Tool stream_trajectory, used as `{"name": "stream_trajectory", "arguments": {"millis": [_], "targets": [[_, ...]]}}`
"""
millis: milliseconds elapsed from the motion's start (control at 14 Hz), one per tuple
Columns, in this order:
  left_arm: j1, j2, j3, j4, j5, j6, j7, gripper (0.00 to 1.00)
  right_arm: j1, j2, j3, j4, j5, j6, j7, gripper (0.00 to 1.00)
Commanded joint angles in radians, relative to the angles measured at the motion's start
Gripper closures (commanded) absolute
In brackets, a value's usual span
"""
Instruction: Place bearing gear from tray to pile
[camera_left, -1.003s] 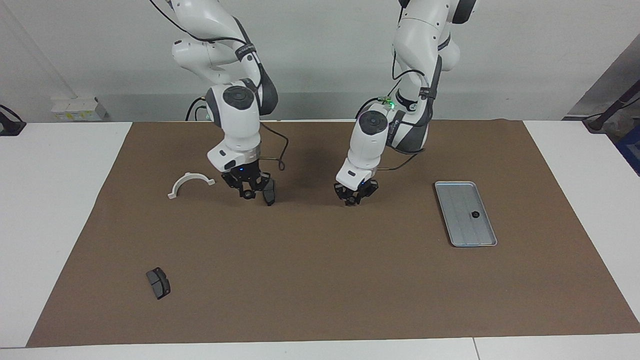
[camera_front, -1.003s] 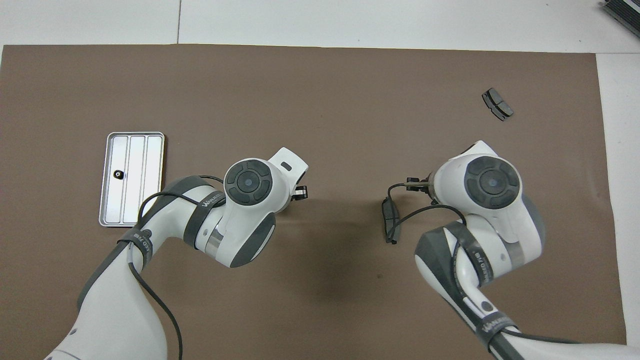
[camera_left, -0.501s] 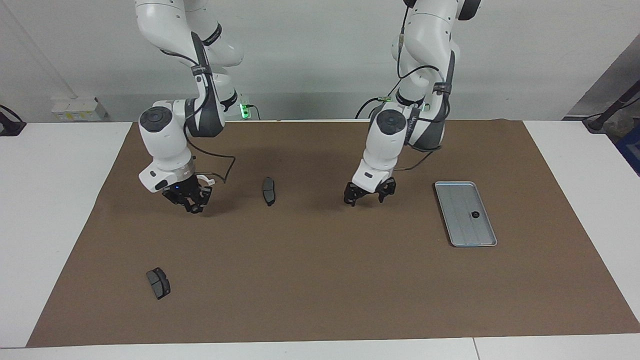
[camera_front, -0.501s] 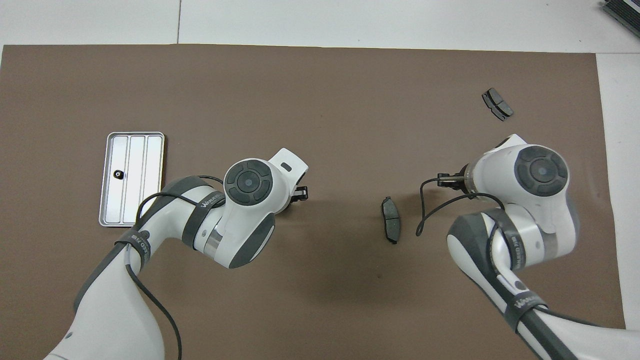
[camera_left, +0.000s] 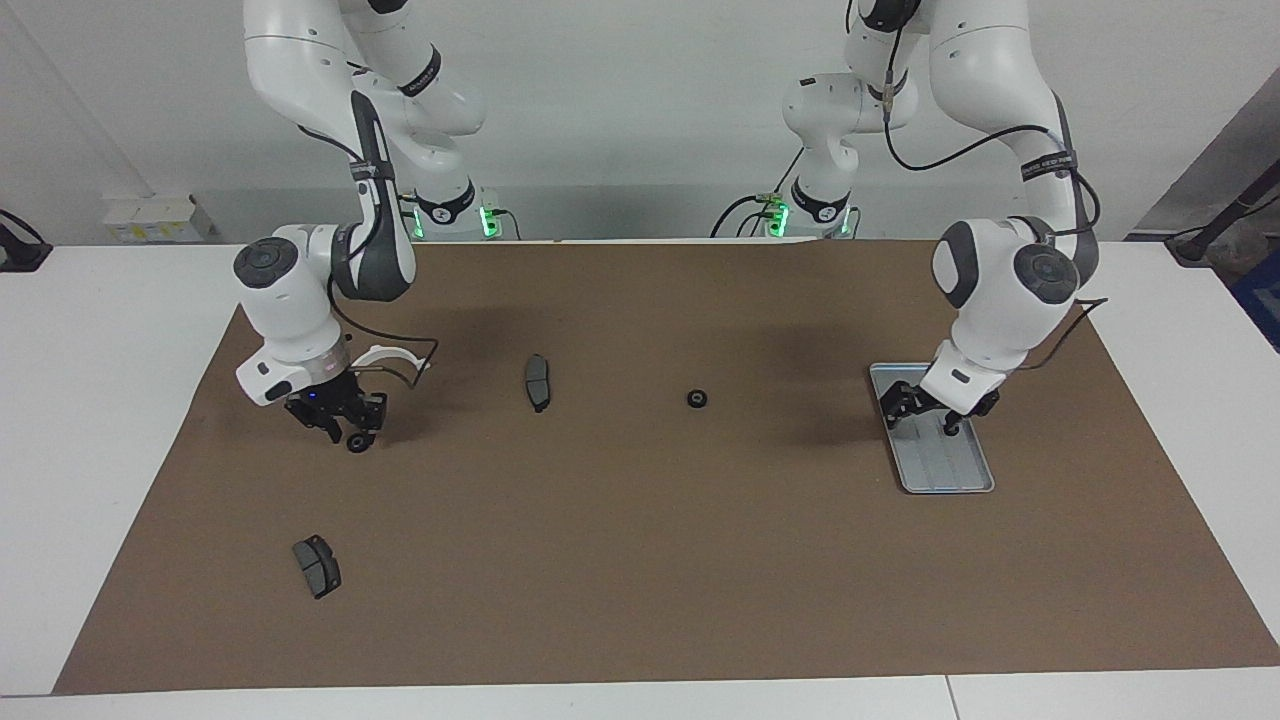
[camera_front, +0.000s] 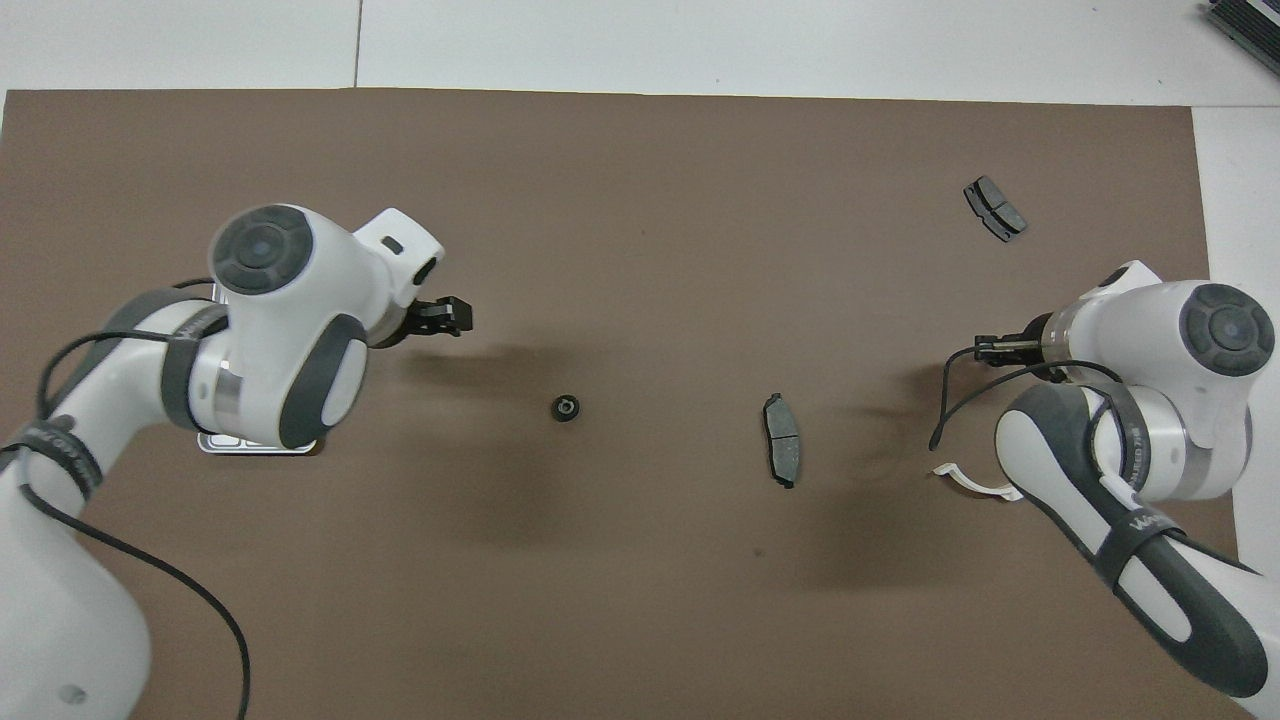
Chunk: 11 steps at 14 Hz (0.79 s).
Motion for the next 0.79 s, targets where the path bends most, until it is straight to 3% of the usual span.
{"name": "stream_trajectory", "arguments": {"millis": [0,287,573,716], "targets": [[0.078,-0.007,-0.012,-0.016,-0.012,-0.004,0.102,0.0,0.064,-0.033,0.009,0.018,0.024,-0.056,0.057,0.0],[0.091,-0.006,-0.01,-0.095,-0.014,0.118,0.099,0.01,0.239,-0.029,0.009,0.099,0.022,-0.157,0.315,0.0],[0.094,0.002,-0.009,-0.133,-0.014,0.163,0.094,0.25,0.407,0.007,0.009,0.174,0.024,-0.191,0.514,0.0],[0.095,0.005,-0.009,-0.143,-0.014,0.177,0.094,0.31,0.495,0.042,0.009,0.226,0.022,-0.205,0.62,0.0]]}}
